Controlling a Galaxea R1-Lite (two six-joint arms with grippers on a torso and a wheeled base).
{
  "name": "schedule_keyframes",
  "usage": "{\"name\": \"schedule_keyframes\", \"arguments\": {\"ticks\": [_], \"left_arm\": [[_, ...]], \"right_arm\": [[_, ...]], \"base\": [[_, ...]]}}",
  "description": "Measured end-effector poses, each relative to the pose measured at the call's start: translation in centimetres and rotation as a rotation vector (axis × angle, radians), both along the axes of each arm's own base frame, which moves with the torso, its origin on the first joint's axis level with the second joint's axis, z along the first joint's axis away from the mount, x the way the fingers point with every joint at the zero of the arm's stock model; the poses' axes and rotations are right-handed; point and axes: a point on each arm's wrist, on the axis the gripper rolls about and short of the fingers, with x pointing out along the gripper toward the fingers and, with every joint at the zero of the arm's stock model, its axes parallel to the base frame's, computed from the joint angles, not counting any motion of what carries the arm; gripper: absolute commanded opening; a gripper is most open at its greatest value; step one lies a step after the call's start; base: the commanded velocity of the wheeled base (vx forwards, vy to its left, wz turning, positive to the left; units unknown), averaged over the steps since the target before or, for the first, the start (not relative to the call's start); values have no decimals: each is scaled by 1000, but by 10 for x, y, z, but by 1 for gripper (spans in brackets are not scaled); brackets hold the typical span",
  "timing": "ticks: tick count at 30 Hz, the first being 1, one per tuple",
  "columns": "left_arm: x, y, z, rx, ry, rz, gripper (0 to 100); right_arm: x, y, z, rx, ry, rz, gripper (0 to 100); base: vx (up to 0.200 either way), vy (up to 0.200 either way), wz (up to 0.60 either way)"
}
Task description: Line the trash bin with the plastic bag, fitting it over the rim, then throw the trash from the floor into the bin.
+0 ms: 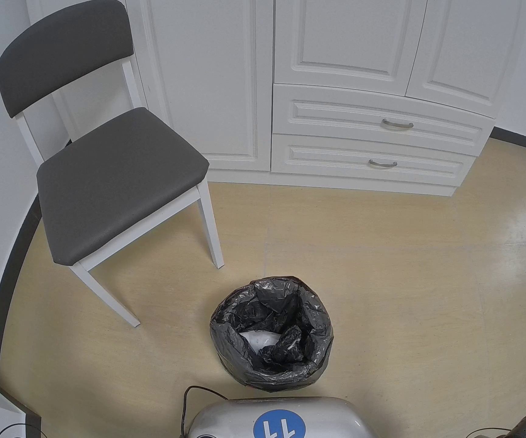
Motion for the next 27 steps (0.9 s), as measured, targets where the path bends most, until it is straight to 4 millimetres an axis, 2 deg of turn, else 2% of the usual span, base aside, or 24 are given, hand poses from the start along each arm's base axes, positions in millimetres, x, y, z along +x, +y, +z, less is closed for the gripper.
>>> {"name": "schedule_keyframes", "arguments": {"ticks": [9,16,22,27], "left_arm": [[-48,-1,18,11,-58,33,100],[-73,-3,17,26,-96,37,100],[-79,-5,3,27,-65,34,100],[-77,-5,-14,20,-41,22,100]], "right_arm": [[-66,-7,14,-1,-57,-48,100],[-115,-2,12,-40,-124,-89,100],[-131,6,-5,-107,-99,-3,100],[-121,7,-29,-98,-75,129,100]], "base": [[0,0,0],[0,0,0],[0,0,0],[0,0,0]]}}
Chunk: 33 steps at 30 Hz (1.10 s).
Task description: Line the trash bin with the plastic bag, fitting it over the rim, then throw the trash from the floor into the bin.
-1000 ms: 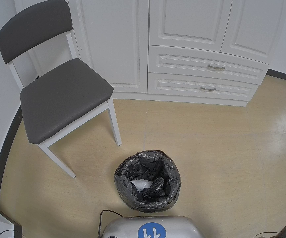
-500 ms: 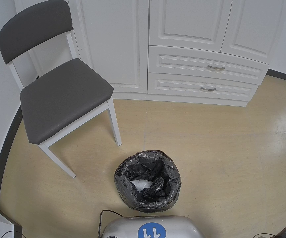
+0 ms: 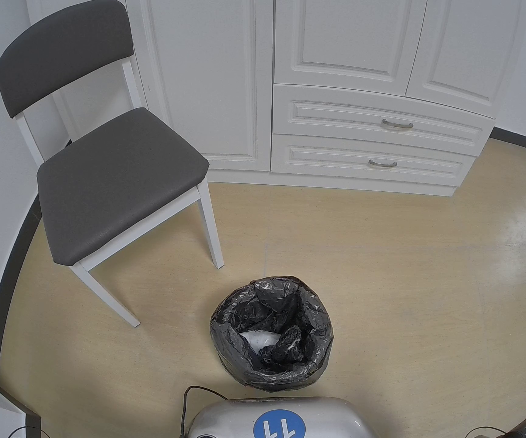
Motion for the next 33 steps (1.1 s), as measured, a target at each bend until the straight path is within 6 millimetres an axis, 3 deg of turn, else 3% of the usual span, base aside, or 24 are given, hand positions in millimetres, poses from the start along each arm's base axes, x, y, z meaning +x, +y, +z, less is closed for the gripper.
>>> {"name": "schedule_keyframes", "arguments": {"ticks": [12,19,28,33], "left_arm": [[31,-1,-64,-68,146,-47,100],[50,-2,-104,-131,240,-86,100],[79,-1,-177,-188,430,-141,100],[84,-1,-194,-252,438,-172,100]], "right_arm": [[64,2,-95,-50,331,192,100],[87,2,-148,-18,515,223,100],[91,3,-163,2,597,236,100],[91,3,-164,-25,612,254,100]], "base": [[0,0,0],[0,0,0],[0,0,0],[0,0,0]]}}
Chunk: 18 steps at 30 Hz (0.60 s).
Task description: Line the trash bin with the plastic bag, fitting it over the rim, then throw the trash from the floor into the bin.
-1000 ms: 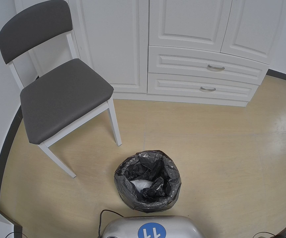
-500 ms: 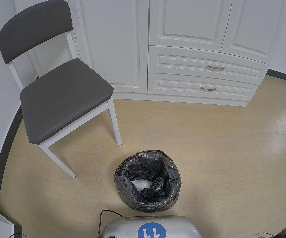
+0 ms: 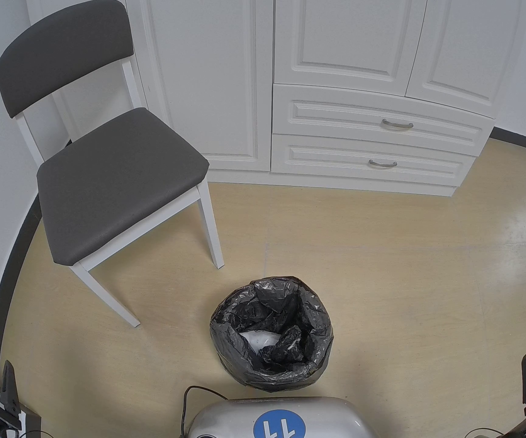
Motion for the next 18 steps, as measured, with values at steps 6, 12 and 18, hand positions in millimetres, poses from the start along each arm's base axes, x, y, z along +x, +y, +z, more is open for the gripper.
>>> {"name": "schedule_keyframes", "arguments": {"ticks": [6,12,18], "left_arm": [[1,0,-3,-5,2,-14,100],[1,-3,-4,-1,5,-138,100],[2,-6,-6,76,37,-278,100]], "right_arm": [[0,1,-9,18,82,51,100],[0,1,-8,21,72,62,100],[0,1,-7,23,69,65,100]], "base": [[0,0,0],[0,0,0],[0,0,0]]}}
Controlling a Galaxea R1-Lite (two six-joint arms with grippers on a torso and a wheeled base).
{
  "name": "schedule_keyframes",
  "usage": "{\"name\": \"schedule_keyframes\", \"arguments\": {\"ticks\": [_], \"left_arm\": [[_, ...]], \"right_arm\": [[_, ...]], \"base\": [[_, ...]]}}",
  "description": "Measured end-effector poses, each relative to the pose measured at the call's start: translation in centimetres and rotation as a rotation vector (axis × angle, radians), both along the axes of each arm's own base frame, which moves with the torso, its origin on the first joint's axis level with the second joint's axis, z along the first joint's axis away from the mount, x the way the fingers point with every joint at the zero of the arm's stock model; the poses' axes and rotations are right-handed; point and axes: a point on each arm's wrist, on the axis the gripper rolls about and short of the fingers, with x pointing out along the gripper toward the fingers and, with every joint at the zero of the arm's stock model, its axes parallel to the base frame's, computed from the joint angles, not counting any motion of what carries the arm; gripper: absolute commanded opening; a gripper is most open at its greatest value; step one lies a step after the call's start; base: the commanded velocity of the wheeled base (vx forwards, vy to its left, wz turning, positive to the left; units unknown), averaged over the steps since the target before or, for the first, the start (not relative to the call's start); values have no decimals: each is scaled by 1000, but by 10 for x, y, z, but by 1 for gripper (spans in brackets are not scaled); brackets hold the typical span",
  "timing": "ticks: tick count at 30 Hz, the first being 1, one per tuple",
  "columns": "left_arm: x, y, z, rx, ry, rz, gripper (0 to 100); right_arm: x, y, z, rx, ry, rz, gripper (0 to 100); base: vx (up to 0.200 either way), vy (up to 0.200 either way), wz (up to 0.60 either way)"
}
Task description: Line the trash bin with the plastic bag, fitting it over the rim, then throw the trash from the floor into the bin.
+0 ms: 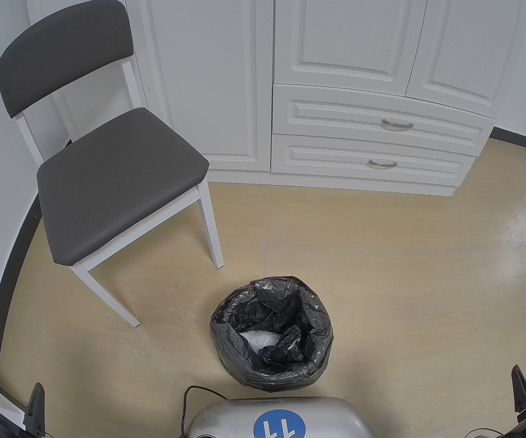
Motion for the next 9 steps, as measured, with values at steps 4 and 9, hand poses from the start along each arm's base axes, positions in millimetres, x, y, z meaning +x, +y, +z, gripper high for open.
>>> {"name": "schedule_keyframes", "arguments": {"ticks": [4,9], "left_arm": [[0,-1,-2,21,17,-27,100],[0,-1,-1,9,11,-27,100]], "right_arm": [[0,0,0,0,-1,1,100],[0,0,0,0,-2,1,100]], "base": [[0,0,0],[0,0,0]]}}
